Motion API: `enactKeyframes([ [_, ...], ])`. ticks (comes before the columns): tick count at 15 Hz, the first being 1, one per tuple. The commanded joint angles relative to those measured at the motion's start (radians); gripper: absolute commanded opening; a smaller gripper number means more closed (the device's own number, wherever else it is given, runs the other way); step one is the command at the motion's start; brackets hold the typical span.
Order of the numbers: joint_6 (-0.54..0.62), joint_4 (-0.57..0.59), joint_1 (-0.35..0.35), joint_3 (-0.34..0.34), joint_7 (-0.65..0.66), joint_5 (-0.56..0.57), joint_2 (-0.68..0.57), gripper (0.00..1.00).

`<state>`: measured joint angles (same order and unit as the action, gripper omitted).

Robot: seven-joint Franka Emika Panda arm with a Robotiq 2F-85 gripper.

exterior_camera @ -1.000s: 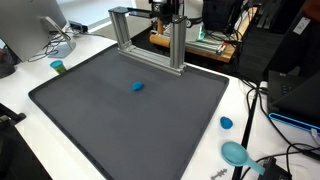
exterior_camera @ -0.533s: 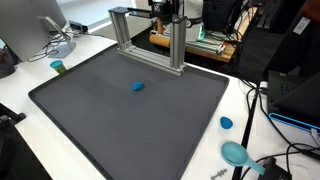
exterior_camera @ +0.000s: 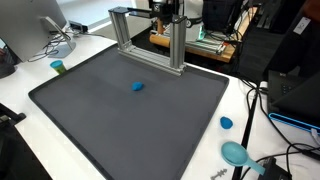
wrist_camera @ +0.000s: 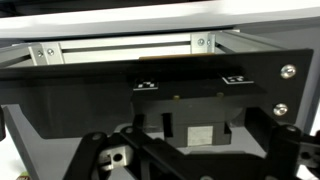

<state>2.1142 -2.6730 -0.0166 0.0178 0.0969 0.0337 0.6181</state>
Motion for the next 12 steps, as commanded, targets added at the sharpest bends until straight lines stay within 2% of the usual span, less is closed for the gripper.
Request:
enactKeyframes([
  [1,0.025,-0.029,0.011,-0.002,-0.015,-0.024,0.026,1.0],
  [7,0.016,-0.045,0.013,-0.011,-0.013,-0.013,0.049,1.0],
  [10,0.015,-0.046,0.013,-0.016,-0.01,-0.01,0.048,0.87],
  [12,0.018,-0.046,0.013,-0.019,-0.008,-0.009,0.046,0.69],
])
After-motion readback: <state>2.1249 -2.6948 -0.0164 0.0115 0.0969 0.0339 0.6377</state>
